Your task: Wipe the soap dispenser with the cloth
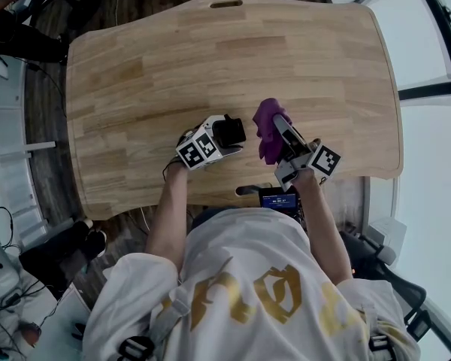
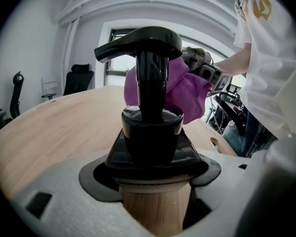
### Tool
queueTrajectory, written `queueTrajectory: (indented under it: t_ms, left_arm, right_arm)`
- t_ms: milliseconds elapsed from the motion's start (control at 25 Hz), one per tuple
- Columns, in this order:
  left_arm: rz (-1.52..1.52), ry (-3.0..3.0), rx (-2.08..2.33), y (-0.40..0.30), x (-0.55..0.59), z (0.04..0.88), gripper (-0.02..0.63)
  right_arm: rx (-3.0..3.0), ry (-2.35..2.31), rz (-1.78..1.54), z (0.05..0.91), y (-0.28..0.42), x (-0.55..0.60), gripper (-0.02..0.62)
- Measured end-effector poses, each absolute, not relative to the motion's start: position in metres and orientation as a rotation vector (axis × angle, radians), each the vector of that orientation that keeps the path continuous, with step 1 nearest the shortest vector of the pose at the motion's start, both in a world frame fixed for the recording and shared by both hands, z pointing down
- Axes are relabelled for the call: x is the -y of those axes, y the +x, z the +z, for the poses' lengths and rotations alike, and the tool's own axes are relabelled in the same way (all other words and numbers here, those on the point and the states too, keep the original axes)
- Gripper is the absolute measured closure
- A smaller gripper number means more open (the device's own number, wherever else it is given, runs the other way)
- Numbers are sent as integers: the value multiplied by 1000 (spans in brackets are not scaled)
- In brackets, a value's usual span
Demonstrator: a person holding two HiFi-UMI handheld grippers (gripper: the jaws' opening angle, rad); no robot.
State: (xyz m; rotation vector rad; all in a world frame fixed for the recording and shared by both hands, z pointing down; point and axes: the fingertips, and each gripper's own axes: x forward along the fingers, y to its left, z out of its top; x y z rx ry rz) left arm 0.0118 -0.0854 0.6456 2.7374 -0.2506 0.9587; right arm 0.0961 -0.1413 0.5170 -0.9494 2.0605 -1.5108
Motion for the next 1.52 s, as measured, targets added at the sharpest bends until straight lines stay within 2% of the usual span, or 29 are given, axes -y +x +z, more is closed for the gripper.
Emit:
queueTrajectory:
  t_ms: [880, 1280, 1480, 1520]
  left_arm:
    - [1217, 2705, 279, 11, 77, 647, 245]
    - [898, 2653, 556, -35, 74, 611, 247]
    - [542, 2626, 767, -48, 89, 557, 252]
    - [472, 2628, 809, -48, 92, 545, 272]
  right_arm:
    - [-2146, -1007, -1433, 499, 91, 134, 545]
    - [-2265, -1113, -1314, 484, 85, 133, 545]
    - [-2376, -1149, -1225, 479, 74, 129, 544]
    - [-2401, -1146, -1207, 475, 70, 127, 545]
